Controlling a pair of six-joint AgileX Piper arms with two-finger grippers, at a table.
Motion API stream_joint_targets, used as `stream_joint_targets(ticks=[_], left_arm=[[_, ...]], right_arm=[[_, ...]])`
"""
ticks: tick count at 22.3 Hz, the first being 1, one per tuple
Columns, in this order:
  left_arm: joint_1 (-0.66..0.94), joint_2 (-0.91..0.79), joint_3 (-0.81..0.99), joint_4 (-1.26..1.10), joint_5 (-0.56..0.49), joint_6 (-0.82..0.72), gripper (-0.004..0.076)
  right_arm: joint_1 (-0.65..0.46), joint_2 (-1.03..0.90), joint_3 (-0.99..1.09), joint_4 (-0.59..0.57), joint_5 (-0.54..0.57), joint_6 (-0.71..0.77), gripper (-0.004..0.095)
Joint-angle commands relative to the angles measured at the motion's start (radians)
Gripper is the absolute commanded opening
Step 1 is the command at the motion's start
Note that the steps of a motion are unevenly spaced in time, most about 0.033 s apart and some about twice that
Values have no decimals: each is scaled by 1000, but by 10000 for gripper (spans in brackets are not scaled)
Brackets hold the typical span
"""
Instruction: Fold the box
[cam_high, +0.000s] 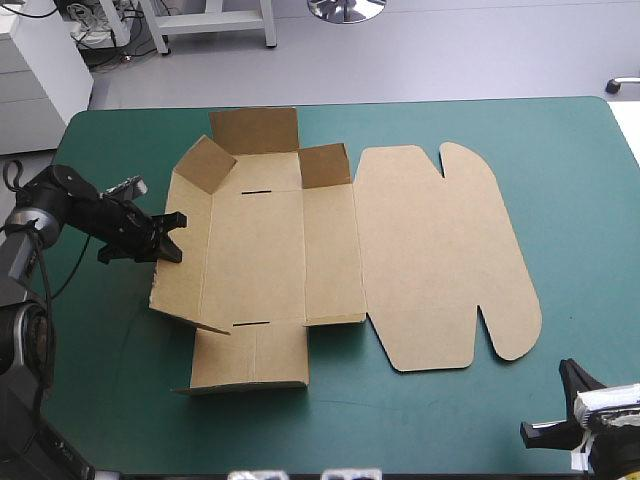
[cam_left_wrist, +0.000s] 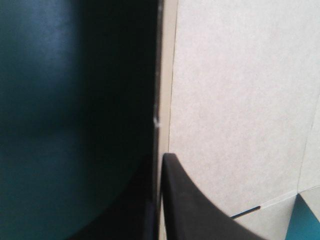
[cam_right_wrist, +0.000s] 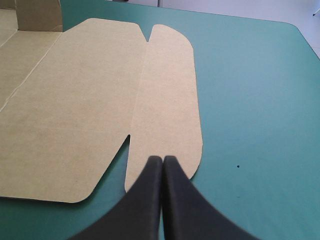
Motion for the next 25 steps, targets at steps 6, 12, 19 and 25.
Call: stream_joint_targets(ticks=[6, 12, 19, 25], left_arm=[[-208, -55, -188, 286, 84, 1, -10], [-336, -55, -424, 524, 80, 113, -10], [-550, -53, -451, 1016, -44, 271, -10], [-737, -53, -451, 1305, -119, 271, -10]], right_arm=[[-5, -29, -22, 36, -93, 86, -18], [-5, -19, -22, 56, -93, 134, -17], [-5, 147, -22, 141, -95, 70, -17], [-5, 259, -22, 201, -135, 74, -17]])
